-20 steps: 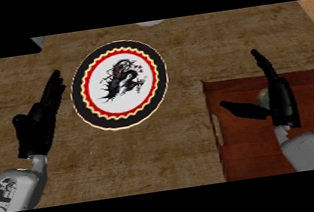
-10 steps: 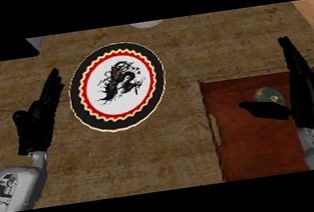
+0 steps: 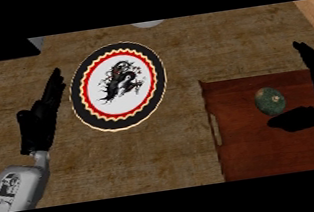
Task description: Pick the squash from the tray and place it in the plate
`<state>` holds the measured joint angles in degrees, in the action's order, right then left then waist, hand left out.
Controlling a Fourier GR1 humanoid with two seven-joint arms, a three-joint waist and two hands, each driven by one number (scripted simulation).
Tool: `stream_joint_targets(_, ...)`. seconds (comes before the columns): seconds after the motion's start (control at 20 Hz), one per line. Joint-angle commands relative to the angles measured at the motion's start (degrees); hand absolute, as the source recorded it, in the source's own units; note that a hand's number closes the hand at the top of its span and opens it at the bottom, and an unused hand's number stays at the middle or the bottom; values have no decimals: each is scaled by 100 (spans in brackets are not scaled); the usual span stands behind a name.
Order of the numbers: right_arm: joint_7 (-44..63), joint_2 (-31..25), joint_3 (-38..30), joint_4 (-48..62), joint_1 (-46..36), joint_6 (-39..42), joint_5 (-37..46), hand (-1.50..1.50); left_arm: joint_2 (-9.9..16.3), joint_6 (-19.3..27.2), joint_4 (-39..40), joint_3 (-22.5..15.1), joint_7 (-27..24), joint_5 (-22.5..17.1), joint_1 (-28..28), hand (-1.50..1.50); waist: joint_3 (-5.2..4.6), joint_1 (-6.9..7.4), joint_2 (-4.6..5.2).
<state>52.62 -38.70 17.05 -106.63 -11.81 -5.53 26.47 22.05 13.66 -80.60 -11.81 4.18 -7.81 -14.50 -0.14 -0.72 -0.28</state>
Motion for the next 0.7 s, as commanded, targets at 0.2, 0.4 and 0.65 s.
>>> stream_joint_targets(0.2,396,41,-700,191,-134,1159,-579,-150,-50,-332,31,304,79,108,-132,0,13,64,25)
stream_joint_targets(0.4,-64,331,-694,428,172,1143,-275,-150,-235,-400,159,368,35,301,-133,0,14,54,27)
stream_joint_targets(0.65,-150,635,-442,1389,-177,1380,-20,-150,-464,-218,-219,173,240,576,-41,0,16,101,30)
